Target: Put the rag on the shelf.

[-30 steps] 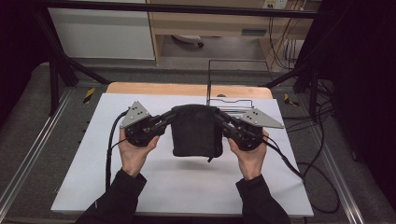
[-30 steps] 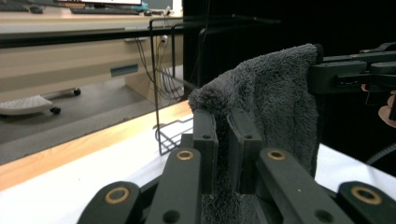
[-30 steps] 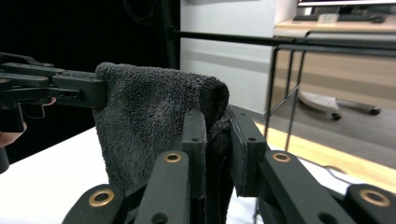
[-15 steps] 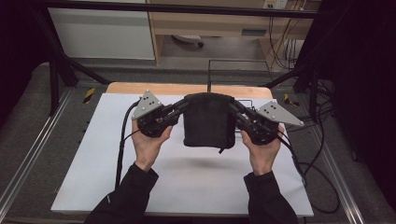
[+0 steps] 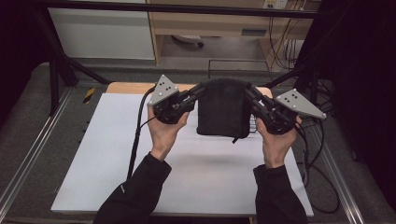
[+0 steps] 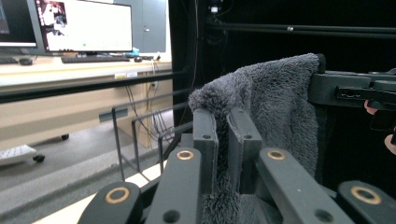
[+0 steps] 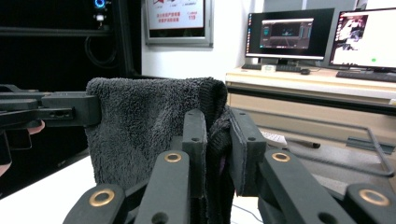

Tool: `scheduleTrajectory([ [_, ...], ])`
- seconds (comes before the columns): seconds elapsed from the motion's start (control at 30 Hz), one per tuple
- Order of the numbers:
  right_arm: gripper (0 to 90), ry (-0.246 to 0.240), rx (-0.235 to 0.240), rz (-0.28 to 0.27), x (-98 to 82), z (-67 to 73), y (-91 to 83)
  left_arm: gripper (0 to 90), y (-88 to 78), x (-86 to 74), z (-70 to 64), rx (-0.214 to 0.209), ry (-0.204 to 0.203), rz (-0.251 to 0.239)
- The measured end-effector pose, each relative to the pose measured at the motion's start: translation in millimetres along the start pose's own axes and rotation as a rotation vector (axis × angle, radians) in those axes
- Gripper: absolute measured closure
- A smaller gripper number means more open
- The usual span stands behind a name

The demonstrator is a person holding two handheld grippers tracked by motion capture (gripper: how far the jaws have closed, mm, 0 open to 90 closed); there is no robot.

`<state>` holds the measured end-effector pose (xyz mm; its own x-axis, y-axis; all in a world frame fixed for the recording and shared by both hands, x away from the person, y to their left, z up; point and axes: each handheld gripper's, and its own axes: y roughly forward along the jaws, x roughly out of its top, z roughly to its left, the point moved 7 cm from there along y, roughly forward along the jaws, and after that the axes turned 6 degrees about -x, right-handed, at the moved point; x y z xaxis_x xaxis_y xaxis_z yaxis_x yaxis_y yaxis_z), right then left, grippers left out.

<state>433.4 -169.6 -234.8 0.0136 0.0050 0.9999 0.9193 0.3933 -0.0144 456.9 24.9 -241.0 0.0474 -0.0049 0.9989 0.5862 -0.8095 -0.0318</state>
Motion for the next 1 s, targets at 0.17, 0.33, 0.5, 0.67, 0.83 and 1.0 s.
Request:
scheduleTrajectory([
  [0.17,78.5,0.0,-0.02,-0.022,11.7,-8.2,0.7,82.5,10.2,11.1,-0.2,-0.005,0.008,-0.019],
  [0.33,78.6,0.001,-0.041,-0.045,28.0,-18.6,4.2,82.5,23.4,26.8,1.2,-0.007,0.011,-0.037],
  [0.5,78.6,-0.008,-0.061,-0.065,45.8,-29.1,7.6,82.5,34.3,45.7,1.0,-0.005,0.026,-0.054],
  [0.67,78.7,-0.01,-0.078,-0.084,62.8,-40.3,11.1,82.5,46.2,63.3,1.3,-0.003,0.038,-0.063],
  [0.83,78.7,-0.016,-0.089,-0.101,77.3,-49.2,15.9,82.5,55.5,78.5,2.4,0.004,0.047,-0.067],
  [1.0,78.7,-0.018,-0.096,-0.109,91.1,-58.1,23.3,82.6,65.2,93.0,8.5,0.014,0.046,-0.071],
])
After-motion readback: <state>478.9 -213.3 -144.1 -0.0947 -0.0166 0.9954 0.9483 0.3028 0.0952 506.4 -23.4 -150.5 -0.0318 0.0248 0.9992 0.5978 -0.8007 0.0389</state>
